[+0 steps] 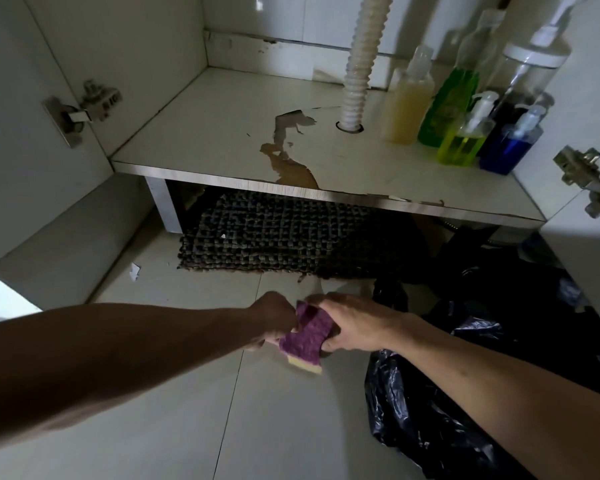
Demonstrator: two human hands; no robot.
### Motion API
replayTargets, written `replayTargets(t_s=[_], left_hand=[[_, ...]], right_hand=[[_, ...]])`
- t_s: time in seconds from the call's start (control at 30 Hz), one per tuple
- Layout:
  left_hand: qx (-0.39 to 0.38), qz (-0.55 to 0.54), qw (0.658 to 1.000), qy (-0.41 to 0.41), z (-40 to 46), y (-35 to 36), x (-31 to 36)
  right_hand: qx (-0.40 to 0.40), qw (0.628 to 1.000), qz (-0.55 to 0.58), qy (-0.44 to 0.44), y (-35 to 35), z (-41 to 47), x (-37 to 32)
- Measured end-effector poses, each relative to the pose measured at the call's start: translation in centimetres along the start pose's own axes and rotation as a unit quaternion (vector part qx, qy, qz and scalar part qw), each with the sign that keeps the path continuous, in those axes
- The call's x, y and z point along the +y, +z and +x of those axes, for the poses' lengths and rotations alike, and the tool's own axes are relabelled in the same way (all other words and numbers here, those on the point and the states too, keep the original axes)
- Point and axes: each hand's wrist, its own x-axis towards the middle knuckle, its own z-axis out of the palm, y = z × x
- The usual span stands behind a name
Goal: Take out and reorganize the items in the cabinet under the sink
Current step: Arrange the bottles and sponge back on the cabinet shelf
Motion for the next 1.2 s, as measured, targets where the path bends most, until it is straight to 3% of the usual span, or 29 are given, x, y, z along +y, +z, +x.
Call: replayTargets(t_s=[0.37,0.43,0.5,0.57,0.7,0.83,0.93,1.2], left_hand=[[0.048,-0.024,0.970,0.237,-2.0,-6.4,14.0],[0.087,-0.068,0.954,0.280,-2.2,-7.2,16.8],[0.172,0.022,0.936,0.307,-2.2,-7.9,19.0],[0.210,0.192,0.910,0.303,-2.1,-8.4,20.2],[0.129,0.357,0.894,0.238,-1.1,-8.7,21.3],[0.127,0.377,0.885,0.241,0.2,-8.8,22.4],[0.122,0.409,0.877,0.222,1.0,-8.7,23.1],[0.119,0.438,0.863,0.222,1.4,-8.8,24.0]], right_hand=[[0.166,0.983,-0.067,0.028,-14.8,-2.7,0.0],[0.202,0.977,-0.049,0.048,-17.8,-3.5,0.7],[0.243,0.964,-0.067,0.078,-20.2,-4.0,2.1],[0.260,0.954,-0.085,0.122,-21.6,-3.9,4.1],[0.269,0.935,-0.142,0.180,-20.9,-2.2,7.7],[0.342,0.887,-0.229,0.209,-19.4,-0.1,8.6],[0.351,0.860,-0.302,0.214,-19.6,1.2,9.1],[0.374,0.840,-0.268,0.289,-20.5,3.8,11.2]])
